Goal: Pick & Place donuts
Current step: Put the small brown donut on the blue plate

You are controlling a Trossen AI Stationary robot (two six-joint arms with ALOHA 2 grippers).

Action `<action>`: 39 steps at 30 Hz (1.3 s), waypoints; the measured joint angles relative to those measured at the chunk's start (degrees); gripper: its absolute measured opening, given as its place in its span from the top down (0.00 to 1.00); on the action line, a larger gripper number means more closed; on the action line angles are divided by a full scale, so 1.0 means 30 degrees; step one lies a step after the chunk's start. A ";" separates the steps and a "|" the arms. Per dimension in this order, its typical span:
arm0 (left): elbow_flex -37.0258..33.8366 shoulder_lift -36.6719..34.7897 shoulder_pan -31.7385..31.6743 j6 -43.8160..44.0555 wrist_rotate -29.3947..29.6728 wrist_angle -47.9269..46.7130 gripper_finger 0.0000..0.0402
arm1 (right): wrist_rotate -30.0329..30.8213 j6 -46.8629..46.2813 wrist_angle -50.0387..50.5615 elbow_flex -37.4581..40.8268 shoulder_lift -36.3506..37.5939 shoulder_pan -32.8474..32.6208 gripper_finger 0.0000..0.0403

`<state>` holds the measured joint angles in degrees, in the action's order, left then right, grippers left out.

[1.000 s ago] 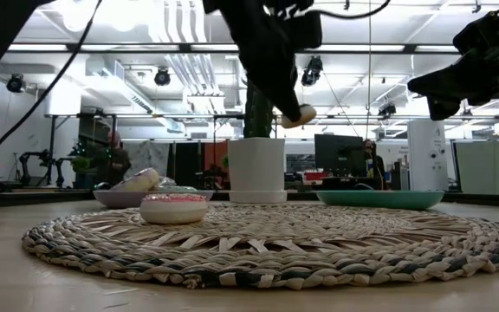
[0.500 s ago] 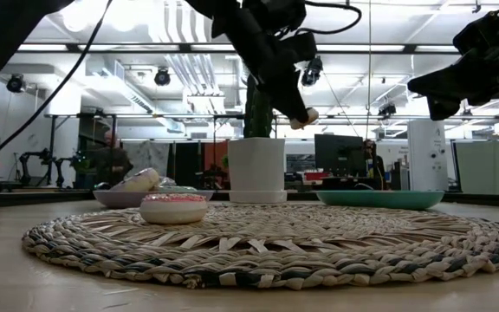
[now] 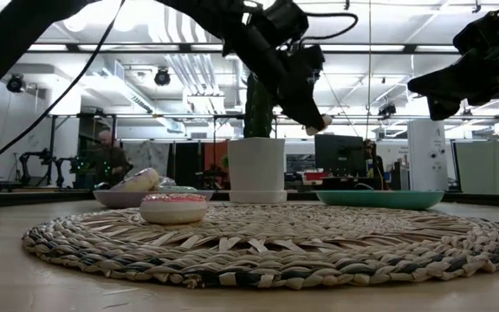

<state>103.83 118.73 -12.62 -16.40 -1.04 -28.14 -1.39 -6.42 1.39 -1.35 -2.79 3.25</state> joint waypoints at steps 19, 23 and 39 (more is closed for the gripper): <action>0.6215 0.4879 -0.0510 0.0111 -0.0635 -0.1129 0.51 | 0.0000 0.0000 0.0000 0.0003 0.0007 0.0007 0.98; 0.8066 0.6163 -0.0510 0.0150 -0.0907 -0.2034 0.51 | -0.0007 0.0000 -0.0003 0.0003 0.0007 0.0003 0.98; 0.8714 0.7558 -0.0521 0.0459 -0.0889 -0.3674 0.51 | 0.0000 0.0000 -0.0002 0.0003 0.0000 0.0007 0.98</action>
<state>129.97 141.40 -14.19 -15.03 -3.70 -39.17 -1.39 -6.42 1.38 -1.34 -2.79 3.27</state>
